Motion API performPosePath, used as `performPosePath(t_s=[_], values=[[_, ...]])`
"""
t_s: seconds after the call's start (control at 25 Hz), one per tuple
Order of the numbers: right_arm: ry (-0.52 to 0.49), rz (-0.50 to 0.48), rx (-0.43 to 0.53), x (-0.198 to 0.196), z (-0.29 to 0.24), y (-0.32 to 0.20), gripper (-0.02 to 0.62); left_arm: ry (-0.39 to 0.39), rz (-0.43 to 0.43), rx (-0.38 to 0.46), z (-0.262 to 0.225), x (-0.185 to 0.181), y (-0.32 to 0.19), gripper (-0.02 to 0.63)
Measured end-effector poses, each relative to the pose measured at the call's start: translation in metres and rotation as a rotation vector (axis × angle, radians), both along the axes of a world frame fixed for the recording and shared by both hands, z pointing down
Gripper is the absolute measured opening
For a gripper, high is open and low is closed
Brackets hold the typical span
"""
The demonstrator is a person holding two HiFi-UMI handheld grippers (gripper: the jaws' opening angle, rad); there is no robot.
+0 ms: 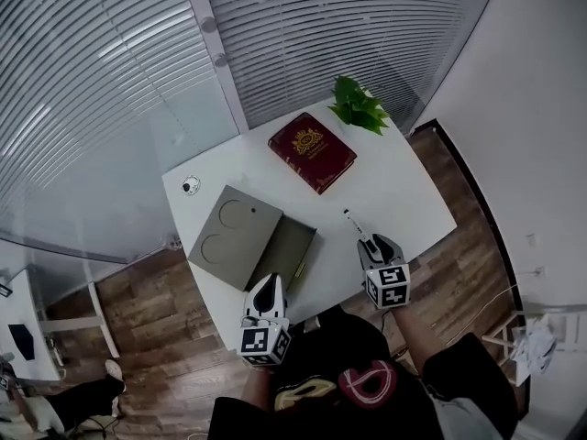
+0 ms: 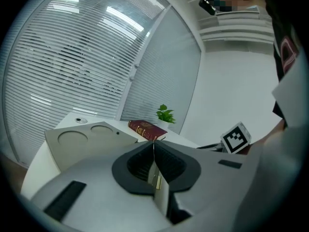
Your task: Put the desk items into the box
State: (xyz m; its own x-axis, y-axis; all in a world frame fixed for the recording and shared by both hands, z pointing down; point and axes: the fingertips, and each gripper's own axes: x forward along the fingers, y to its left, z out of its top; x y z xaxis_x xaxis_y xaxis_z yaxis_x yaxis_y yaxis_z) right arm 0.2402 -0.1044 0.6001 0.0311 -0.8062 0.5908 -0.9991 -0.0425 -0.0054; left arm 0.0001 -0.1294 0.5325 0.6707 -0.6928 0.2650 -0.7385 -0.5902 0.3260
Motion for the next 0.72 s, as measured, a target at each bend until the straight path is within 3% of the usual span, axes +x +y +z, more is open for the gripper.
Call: performPosePath(t_s=[0.72], values=[[0.006, -0.118, -0.174, 0.013, 0.043, -0.033, 0.150, -0.010, -0.159, -0.044, 0.012, -0.018, -0.011, 0.018]])
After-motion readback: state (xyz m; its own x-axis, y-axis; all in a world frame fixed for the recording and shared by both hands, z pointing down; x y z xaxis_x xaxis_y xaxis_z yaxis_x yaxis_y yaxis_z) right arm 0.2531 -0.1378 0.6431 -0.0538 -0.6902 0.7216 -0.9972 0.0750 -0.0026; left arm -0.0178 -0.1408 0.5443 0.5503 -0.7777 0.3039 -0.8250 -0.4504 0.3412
